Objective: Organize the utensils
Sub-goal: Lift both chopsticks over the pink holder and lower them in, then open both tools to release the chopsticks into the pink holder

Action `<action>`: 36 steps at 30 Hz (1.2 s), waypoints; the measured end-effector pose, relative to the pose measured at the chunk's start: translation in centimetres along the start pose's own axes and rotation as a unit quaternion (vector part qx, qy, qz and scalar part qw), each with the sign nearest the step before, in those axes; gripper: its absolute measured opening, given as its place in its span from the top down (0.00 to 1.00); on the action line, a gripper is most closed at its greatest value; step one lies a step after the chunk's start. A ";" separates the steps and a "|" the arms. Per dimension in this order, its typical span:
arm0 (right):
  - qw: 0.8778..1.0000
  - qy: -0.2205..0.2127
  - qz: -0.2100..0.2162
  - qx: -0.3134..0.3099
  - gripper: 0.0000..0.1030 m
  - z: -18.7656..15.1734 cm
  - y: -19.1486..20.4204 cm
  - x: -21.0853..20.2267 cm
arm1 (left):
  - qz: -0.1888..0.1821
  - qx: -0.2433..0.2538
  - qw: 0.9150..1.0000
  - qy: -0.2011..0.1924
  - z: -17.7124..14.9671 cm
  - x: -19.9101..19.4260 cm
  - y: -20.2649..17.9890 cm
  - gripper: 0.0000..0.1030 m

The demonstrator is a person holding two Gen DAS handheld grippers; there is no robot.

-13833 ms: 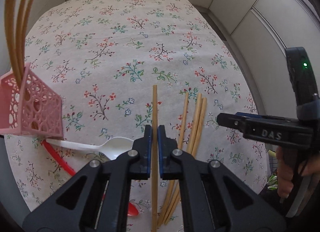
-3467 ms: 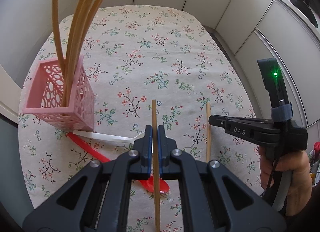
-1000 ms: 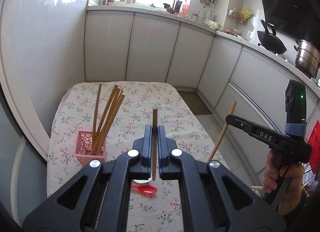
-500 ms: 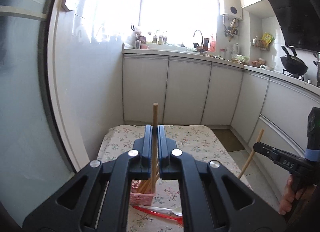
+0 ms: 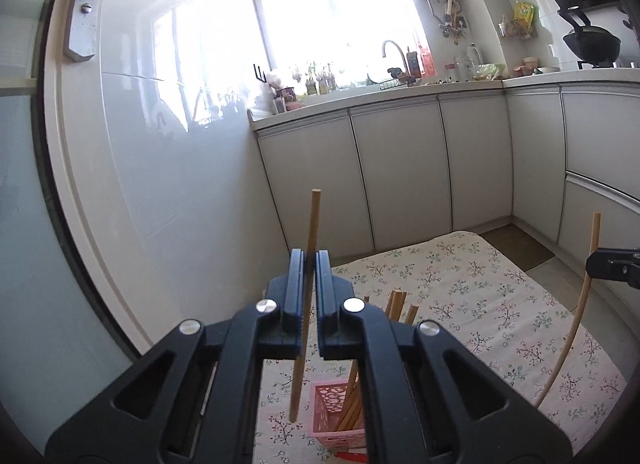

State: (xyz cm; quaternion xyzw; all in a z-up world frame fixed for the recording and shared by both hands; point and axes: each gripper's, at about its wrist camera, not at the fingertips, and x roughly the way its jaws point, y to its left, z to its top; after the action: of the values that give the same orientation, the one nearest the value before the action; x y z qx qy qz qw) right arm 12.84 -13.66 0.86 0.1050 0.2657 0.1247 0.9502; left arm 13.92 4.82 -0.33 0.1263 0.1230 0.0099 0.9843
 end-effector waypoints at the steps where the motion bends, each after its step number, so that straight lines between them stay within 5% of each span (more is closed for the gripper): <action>1: 1.000 0.000 0.000 0.000 0.93 0.0 0.0 0.0 | 0.000 -0.001 1.000 0.000 0.0 0.0 0.1 0.94; 9: 1.000 0.005 0.001 0.000 0.93 -0.2 -0.3 0.2 | -0.023 -0.021 0.999 0.036 -1.3 1.8 0.7 0.95; 14: 1.000 0.010 0.003 0.005 0.93 -0.3 -0.3 0.5 | -0.036 -0.026 0.995 0.092 -2.7 3.9 0.4 0.95; 18: 1.000 0.013 0.001 0.005 0.93 -0.4 -0.2 0.7 | -0.084 -0.056 0.986 0.132 -3.8 5.3 0.5 0.94; 24: 1.000 0.008 0.002 0.004 0.93 -0.5 0.2 0.7 | -0.116 -0.109 0.980 0.123 -3.1 4.0 1.7 0.66; 31: 1.000 -0.019 0.017 -0.005 0.93 0.6 3.2 1.1 | -0.068 -0.150 0.971 0.176 -5.4 3.3 3.9 0.49; 36: 0.997 -0.069 0.029 -0.031 0.93 1.5 6.8 1.7 | -0.028 -0.179 0.953 0.242 -7.7 3.7 5.7 0.37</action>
State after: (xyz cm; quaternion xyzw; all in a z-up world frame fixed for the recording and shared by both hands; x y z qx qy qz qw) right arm 13.77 -6.92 3.10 0.0911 0.1920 0.1530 0.9651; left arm 15.73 12.44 -7.00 -0.0615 0.3576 0.0340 0.9312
